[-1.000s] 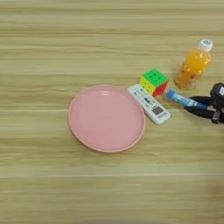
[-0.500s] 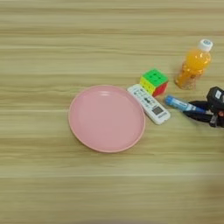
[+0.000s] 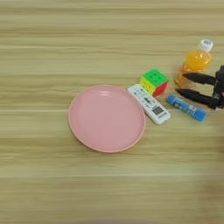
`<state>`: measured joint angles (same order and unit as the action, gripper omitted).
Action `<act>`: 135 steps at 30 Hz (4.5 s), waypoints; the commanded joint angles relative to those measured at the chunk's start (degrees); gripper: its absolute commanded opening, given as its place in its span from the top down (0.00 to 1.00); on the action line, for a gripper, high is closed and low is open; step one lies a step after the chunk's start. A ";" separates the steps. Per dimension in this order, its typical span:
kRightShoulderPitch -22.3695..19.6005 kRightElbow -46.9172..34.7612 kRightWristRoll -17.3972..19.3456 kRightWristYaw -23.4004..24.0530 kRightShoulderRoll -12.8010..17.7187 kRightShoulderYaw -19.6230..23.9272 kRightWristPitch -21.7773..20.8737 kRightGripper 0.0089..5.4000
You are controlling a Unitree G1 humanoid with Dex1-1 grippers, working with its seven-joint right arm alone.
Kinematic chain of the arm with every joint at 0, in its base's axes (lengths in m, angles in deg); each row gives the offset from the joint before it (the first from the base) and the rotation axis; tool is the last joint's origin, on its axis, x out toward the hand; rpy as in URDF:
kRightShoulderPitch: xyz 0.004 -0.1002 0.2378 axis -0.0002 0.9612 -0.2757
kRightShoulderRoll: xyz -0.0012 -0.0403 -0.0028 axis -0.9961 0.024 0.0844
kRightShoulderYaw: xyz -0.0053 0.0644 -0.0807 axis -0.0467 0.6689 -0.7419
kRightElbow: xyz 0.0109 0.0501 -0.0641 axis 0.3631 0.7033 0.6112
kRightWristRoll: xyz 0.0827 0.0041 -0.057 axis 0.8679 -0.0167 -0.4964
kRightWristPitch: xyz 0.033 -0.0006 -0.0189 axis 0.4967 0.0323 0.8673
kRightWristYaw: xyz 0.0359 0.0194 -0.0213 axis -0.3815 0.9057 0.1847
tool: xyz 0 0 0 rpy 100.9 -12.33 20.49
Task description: Move the objects on the table
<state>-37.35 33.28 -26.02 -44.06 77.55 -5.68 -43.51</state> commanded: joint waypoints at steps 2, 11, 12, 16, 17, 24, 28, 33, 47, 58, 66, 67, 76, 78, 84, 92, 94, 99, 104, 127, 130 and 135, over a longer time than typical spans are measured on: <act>2.48 -17.15 4.60 0.00 -1.26 -1.01 5.83 0.26; 9.02 -27.86 1.73 1.19 -4.70 -8.02 9.25 0.02; 9.31 -27.98 1.13 1.33 -4.77 -8.53 9.01 0.01; 10.47 -27.61 -1.47 0.76 -3.87 -10.57 6.66 0.01; 10.84 -27.69 -2.00 0.73 -3.68 -10.93 6.02 0.01; 8.12 -28.54 -3.24 7.54 -8.48 -11.71 4.06 0.01; 8.50 -29.77 -4.23 8.35 -10.62 -13.98 4.18 0.01; 7.93 -27.16 -8.35 10.96 -11.89 -16.98 2.29 0.01; 5.75 -23.43 -18.35 18.10 -12.51 -22.94 1.68 0.01; 6.05 -24.77 -17.34 15.37 -10.35 -23.43 2.43 0.01; 6.79 -25.70 -15.98 10.16 -7.79 -23.77 2.53 0.01; 7.01 -25.89 -15.62 9.34 -7.53 -23.76 2.48 0.01; 9.06 -29.34 -11.56 3.59 -5.94 -23.21 3.31 0.01; 9.51 -30.17 -11.15 2.65 -5.79 -23.45 3.76 0.01; 10.79 -31.94 -11.43 0.92 -4.98 -24.19 4.21 0.01; 10.86 -33.78 -13.60 -2.53 -1.79 -26.84 4.01 0.01; 10.62 -33.88 -14.26 -3.50 -1.11 -27.72 3.75 0.01; 10.12 -34.00 -15.62 -5.98 0.59 -29.48 3.08 0.01; 9.38 -34.50 -13.81 -7.82 3.75 -32.71 2.97 0.01; 3.01 -40.23 -3.74 -7.75 6.30 -47.64 3.73 0.01; 3.26 -41.89 -2.98 -7.66 4.07 -46.78 4.35 0.01; 3.82 -47.09 -0.56 -7.60 0.53 -45.32 7.53 0.01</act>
<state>-30.50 -9.63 -28.59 -51.93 78.74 -54.20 -37.39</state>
